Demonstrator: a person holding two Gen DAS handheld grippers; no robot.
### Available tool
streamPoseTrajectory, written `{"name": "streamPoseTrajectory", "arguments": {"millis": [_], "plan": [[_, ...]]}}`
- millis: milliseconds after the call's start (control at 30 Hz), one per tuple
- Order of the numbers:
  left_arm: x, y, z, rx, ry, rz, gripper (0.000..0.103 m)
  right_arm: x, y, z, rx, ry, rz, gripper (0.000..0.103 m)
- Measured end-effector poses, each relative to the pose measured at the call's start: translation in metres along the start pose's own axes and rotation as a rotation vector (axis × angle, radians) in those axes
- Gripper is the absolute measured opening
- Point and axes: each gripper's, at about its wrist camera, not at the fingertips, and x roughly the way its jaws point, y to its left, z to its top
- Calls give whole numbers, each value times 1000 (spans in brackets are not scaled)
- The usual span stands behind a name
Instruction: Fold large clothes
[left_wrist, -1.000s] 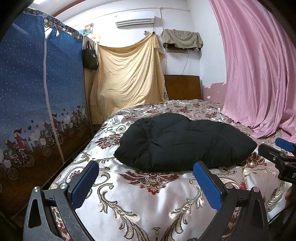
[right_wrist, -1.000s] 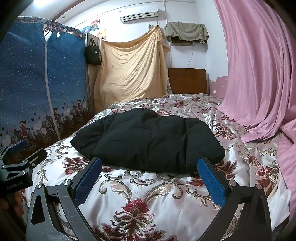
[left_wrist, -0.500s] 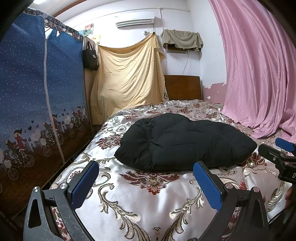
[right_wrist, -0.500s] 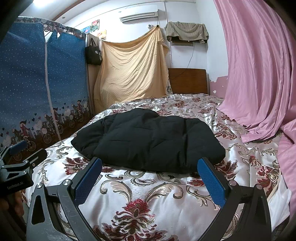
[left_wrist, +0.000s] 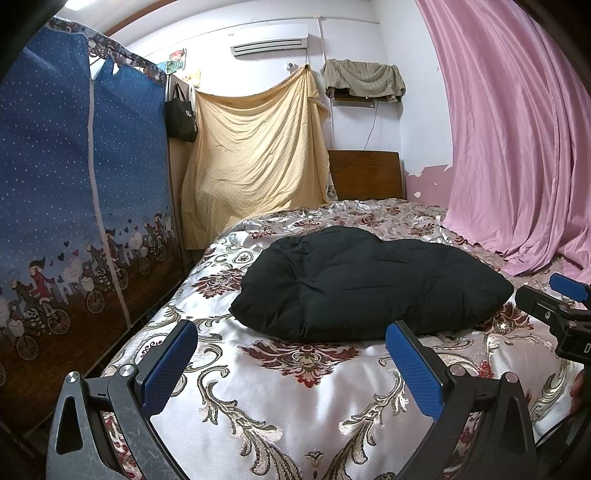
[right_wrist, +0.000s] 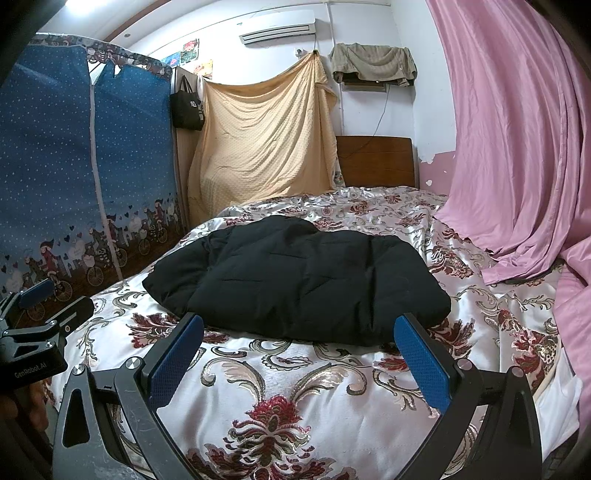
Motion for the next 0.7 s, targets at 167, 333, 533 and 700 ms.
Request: {"name": "streamPoseTrajectory", "arguments": {"millis": [167, 333, 533, 700], "plan": [[0, 2, 0, 0, 0, 1, 103, 0, 0, 0, 0, 0, 0, 101], [1, 7, 0, -3, -1, 9, 103, 0, 0, 0, 1, -1, 0, 101], [1, 11, 0, -4, -1, 11, 103, -1, 2, 0, -3, -1, 2, 101], [1, 12, -1, -5, -1, 11, 103, -1, 2, -1, -3, -1, 3, 101]]}}
